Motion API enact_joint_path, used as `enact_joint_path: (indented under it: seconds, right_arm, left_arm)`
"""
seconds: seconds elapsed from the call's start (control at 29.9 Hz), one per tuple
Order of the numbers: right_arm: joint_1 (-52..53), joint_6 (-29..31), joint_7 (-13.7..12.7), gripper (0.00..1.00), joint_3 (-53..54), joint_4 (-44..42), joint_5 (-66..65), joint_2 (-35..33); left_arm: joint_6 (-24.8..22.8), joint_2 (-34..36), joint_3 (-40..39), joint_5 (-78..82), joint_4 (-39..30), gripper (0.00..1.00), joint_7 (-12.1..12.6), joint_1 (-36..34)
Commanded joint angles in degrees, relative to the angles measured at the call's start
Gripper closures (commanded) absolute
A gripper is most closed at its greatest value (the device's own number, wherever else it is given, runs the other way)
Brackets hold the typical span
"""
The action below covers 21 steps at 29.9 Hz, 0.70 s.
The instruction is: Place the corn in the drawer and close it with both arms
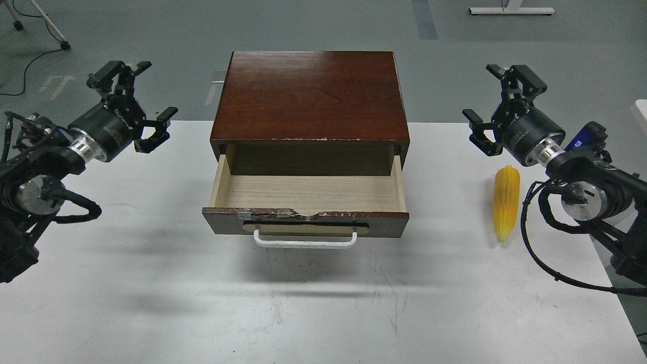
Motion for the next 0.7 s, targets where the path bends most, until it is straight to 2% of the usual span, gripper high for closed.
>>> enact_joint_path:
  seconds: [0.0, 0.13, 0.3, 0.43, 0.67]
  right_arm:
    - [0.2, -0.3, 0.0, 0.01, -0.2, 0.2, 0.0, -0.1]
    - [0.4, -0.4, -0.5, 0.01, 0.0, 0.1, -0.1, 0.0]
    - [0.3, -0.5, -0.8, 0.01, 0.1, -0.3, 0.0, 0.0]
    - [1.0, -2.4, -3.0, 0.01, 0.1, -0.5, 0.0, 0.0]
    - [2.2, -2.6, -3.5, 0.01, 0.1, -0.2, 0.0, 0.0]
  left_arm:
    - [-0.1, 0.0, 0.1, 0.1, 0.0, 0.02, 0.3, 0.1]
    - [0.6, -0.3, 0.1, 0.0, -0.1, 0.02, 1.5, 0.4]
    - [0.5, -0.1, 0.0, -0.1, 0.0, 0.02, 1.4, 0.4]
    - [0.0, 0.1, 0.0, -0.2, 0.1, 0.02, 1.5, 1.2]
    - [-0.9, 1.2, -0.1, -2.9, -0.2, 0.02, 1.7, 1.6]
